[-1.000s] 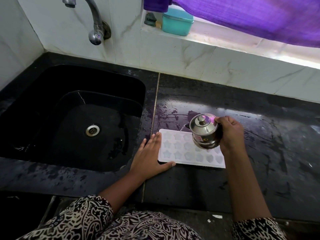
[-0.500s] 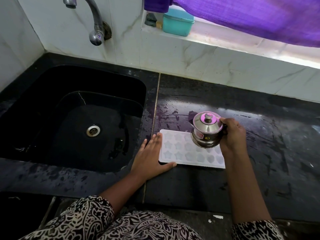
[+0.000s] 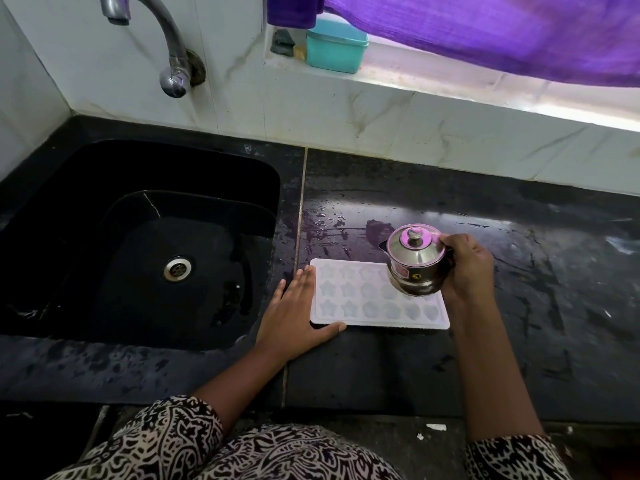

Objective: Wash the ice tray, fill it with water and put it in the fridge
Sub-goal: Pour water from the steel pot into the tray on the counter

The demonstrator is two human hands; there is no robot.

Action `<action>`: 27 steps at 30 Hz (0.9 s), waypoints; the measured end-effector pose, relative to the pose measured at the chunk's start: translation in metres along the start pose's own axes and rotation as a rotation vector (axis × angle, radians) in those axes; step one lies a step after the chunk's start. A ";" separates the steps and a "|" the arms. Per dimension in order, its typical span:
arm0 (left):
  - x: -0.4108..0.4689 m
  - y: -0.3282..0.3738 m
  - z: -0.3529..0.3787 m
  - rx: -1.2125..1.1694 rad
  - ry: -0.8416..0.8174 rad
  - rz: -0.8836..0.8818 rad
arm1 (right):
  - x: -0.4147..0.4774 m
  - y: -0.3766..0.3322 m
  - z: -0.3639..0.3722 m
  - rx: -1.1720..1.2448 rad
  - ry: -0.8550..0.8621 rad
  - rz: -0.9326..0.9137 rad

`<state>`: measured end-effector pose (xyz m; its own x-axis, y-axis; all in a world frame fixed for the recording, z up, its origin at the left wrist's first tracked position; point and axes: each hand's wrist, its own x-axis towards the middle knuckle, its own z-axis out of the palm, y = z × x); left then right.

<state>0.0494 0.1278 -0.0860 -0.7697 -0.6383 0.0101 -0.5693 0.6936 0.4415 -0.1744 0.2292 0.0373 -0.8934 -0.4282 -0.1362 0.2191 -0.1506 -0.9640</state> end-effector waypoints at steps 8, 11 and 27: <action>-0.001 0.001 0.000 -0.001 0.014 0.000 | 0.002 0.002 -0.007 -0.083 0.025 0.017; -0.001 0.001 -0.001 -0.001 0.019 0.003 | 0.003 0.002 -0.007 -0.115 0.037 0.020; -0.001 0.001 -0.001 0.008 0.011 0.000 | 0.005 0.002 -0.008 -0.210 0.040 0.023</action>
<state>0.0497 0.1286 -0.0849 -0.7666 -0.6417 0.0206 -0.5712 0.6963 0.4347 -0.1821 0.2339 0.0325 -0.9050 -0.3929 -0.1633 0.1566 0.0493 -0.9864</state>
